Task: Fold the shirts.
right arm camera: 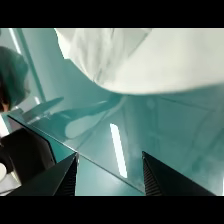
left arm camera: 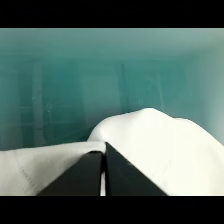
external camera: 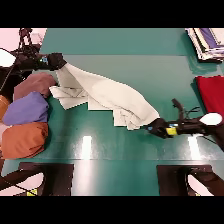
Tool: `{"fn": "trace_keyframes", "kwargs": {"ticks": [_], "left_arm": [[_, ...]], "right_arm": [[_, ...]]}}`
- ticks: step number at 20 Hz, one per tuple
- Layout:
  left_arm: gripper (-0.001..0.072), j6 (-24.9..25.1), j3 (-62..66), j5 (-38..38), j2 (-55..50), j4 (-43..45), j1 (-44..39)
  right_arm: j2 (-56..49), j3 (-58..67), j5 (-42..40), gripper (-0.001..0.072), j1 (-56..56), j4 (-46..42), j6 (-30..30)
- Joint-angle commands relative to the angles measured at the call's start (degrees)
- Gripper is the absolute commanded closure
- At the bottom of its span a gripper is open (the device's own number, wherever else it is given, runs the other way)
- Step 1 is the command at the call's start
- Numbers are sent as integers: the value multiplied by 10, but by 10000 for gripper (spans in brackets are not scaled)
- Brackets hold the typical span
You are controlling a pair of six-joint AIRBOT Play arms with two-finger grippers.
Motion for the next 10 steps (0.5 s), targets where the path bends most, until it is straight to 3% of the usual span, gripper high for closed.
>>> {"fn": "trace_keyframes", "kwargs": {"ticks": [1,5,6,7,9,10], "left_arm": [[686,0,0,-8,1,2,1],[685,0,0,-13,1,3,1],[686,0,0,-14,1,3,1],[686,0,0,-15,1,3,1],[686,0,0,-18,1,5,1],[686,0,1,-20,2,8,1]], "right_arm": [[-64,-7,-155,262,99,51,27],[-126,41,-226,265,127,51,30],[-134,49,-231,295,127,50,30],[-140,56,-233,411,127,49,30],[-138,58,-243,538,127,48,29],[-128,58,-246,681,127,37,28]]}}
